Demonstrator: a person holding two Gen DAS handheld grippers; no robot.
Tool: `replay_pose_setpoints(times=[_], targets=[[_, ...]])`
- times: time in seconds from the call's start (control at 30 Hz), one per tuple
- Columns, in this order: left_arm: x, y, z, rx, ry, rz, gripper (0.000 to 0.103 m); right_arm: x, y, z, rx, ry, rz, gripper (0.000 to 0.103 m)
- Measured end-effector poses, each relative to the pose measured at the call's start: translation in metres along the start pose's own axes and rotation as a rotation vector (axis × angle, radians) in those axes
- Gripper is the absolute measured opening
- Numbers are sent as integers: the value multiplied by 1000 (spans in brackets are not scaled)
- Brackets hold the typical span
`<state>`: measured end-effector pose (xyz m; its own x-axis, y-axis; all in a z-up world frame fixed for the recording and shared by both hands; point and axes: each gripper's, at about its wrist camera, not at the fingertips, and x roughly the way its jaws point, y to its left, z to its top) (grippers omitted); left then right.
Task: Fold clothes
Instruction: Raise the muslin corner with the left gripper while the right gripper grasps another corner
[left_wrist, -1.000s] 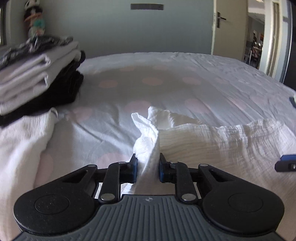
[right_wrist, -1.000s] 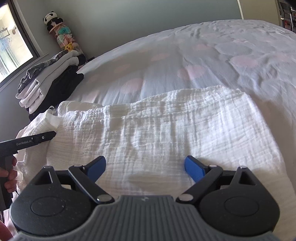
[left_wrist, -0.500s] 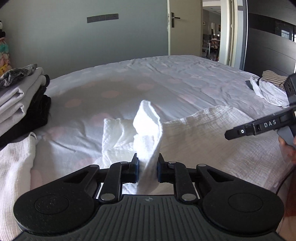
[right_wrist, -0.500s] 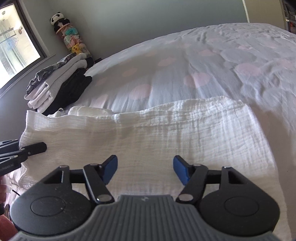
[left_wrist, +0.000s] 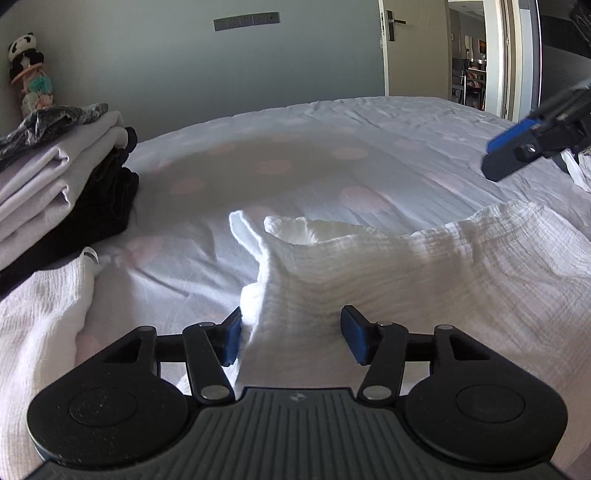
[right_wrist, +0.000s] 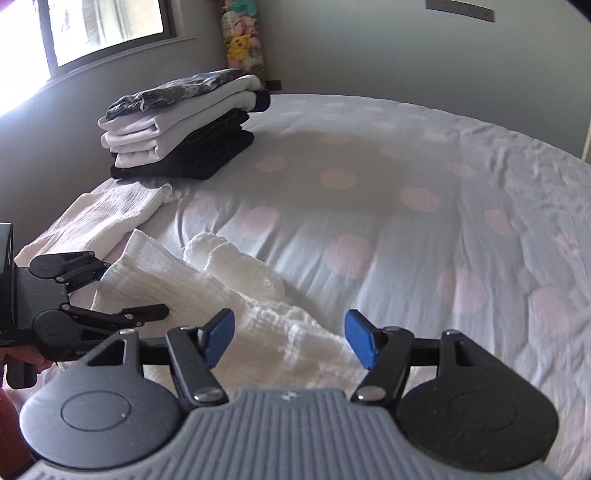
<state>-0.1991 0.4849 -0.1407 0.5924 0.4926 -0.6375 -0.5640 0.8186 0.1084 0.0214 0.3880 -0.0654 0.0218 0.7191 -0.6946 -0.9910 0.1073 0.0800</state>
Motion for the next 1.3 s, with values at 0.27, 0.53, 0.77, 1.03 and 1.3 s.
replay_pose_setpoints(times=[0.27, 0.53, 0.77, 1.03, 1.3], targets=[[-2, 2, -3, -11, -20, -97, 19, 91, 8, 80, -269, 182, 99, 67], [-21, -8, -12, 80, -40, -146, 17, 167, -9, 106, -98, 305, 158, 66], [-36, -2, -15, 18, -81, -219, 17, 203, -6, 73, -16, 426, 217, 34], [-60, -1, -13, -28, -131, -290, 17, 147, 11, 87, -93, 333, 289, 2], [-82, -10, -15, -1, -169, -304, 17, 91, 36, 82, -244, 341, 405, 1]])
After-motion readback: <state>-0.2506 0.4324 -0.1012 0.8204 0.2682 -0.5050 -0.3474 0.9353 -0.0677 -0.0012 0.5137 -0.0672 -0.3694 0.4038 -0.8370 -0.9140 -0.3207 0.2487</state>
